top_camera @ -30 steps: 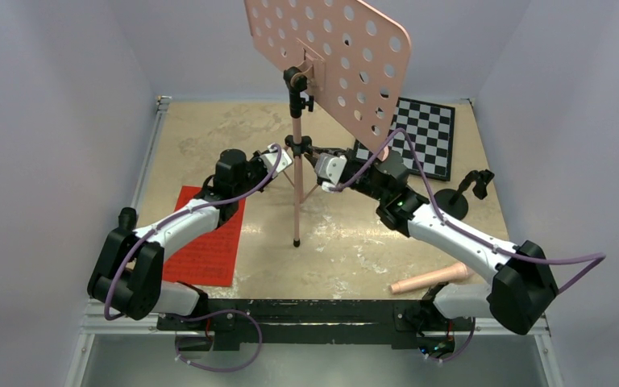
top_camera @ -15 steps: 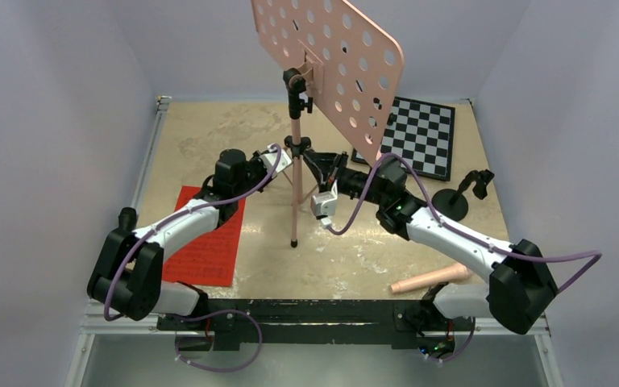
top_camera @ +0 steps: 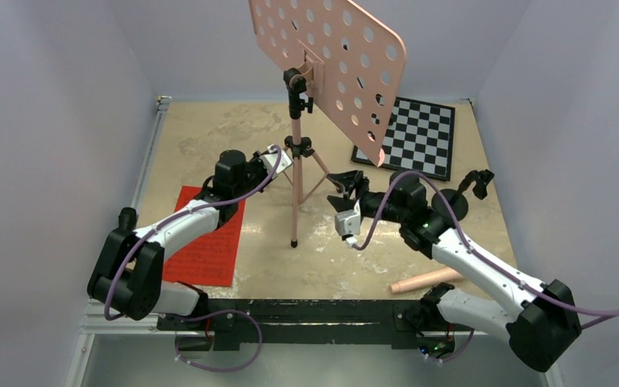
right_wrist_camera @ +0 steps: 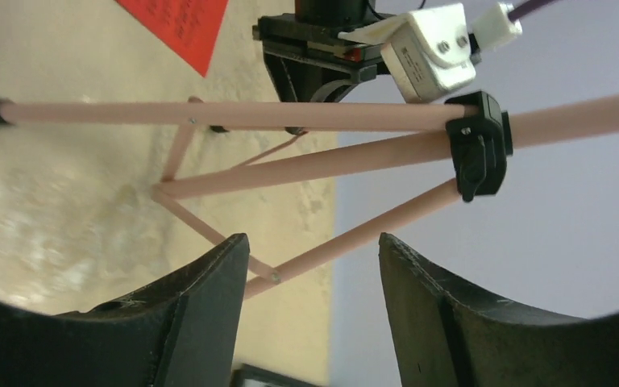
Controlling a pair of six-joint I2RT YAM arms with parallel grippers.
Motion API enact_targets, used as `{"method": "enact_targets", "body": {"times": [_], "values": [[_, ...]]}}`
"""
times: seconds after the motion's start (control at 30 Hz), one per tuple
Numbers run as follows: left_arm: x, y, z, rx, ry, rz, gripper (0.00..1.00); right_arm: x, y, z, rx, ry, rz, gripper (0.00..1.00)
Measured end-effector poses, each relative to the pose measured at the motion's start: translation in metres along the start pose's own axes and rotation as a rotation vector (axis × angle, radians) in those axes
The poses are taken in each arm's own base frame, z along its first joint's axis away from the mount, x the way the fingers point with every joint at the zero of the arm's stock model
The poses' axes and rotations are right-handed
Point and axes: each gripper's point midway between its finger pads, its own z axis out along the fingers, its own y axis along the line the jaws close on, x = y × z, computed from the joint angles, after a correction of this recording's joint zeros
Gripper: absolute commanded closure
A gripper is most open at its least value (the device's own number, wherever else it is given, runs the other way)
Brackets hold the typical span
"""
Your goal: Pack up the instrument practice props
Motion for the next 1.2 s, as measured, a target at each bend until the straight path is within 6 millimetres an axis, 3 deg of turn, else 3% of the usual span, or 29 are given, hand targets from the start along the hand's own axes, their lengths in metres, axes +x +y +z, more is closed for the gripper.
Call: {"method": "enact_targets", "body": {"times": [0.13, 0.33, 0.53, 0.77, 0.93, 1.07, 1.2], "values": [[0.001, -0.001, 0.001, 0.002, 0.003, -0.001, 1.0, -0.003, -0.003, -0.012, 0.031, 0.048, 0.372, 0.35], [0.002, -0.001, 0.002, 0.005, 0.005, -0.001, 1.0, -0.007, -0.026, -0.018, 0.144, 0.085, 0.981, 0.33], [0.002, -0.001, 0.003, 0.006, 0.006, 0.006, 1.0, 0.019, -0.024, -0.036, 0.281, 0.152, 1.433, 0.32], [0.002, -0.001, 0.005, 0.01, 0.009, 0.006, 1.0, 0.029, -0.015, -0.044, 0.296, 0.178, 1.648, 0.32], [0.0, 0.0, 0.008, 0.003, 0.017, 0.008, 1.0, 0.04, -0.022, -0.025, 0.304, 0.132, 1.812, 0.33], [0.0, 0.002, 0.011, -0.001, 0.021, 0.006, 1.0, 0.055, -0.011, -0.007, 0.304, 0.133, 1.966, 0.34], [0.0, 0.002, 0.011, -0.001, 0.025, 0.005, 1.0, 0.052, -0.008, -0.004, 0.281, 0.109, 1.994, 0.34]]}}
